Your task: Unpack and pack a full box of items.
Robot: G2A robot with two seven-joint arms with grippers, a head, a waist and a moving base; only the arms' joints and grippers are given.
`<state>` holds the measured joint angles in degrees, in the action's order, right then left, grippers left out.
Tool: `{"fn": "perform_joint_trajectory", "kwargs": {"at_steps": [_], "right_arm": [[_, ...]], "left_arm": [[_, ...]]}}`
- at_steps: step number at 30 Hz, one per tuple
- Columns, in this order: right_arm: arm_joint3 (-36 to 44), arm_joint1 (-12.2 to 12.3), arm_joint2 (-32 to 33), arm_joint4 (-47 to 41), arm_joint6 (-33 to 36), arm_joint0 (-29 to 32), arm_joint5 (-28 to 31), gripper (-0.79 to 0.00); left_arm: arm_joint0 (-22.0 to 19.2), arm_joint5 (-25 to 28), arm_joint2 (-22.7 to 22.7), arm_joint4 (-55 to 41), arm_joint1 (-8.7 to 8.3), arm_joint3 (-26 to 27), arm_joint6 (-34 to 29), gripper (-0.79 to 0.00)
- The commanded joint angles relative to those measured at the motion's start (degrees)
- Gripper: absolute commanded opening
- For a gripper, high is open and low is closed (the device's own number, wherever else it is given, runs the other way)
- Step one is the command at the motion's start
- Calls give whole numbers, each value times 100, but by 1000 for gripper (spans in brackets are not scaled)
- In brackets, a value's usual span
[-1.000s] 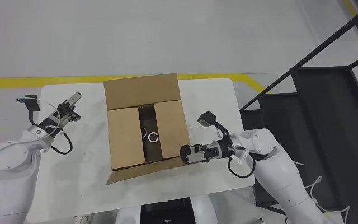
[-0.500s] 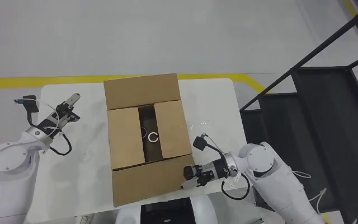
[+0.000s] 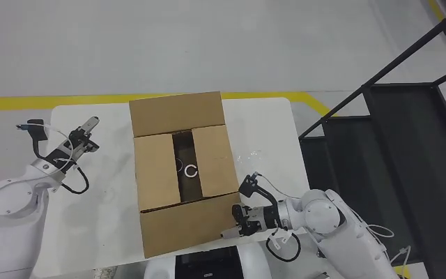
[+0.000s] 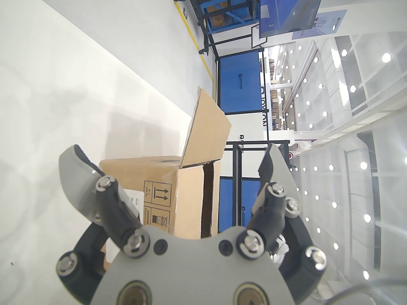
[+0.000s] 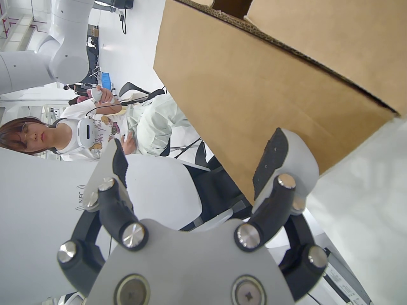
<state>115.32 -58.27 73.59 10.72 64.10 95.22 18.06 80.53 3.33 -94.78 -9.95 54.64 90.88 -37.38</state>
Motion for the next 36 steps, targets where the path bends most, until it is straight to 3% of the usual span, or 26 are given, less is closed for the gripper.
{"fn": "perform_joint_trajectory", "kwargs": {"at_steps": [1,15,23,36], "right_arm": [[-3,0,1,-5,9,-2,1,0],[-3,0,1,-5,9,-2,1,0],[-531,-54,-835,632,-70,-290,58,0],[-1027,-108,-1370,1263,-836,-596,79,0]], "left_arm": [[0,1,0,-1,0,0,1,0],[0,1,0,-1,0,0,1,0],[0,1,0,-1,0,0,1,0],[0,1,0,-1,0,0,1,0]]}}
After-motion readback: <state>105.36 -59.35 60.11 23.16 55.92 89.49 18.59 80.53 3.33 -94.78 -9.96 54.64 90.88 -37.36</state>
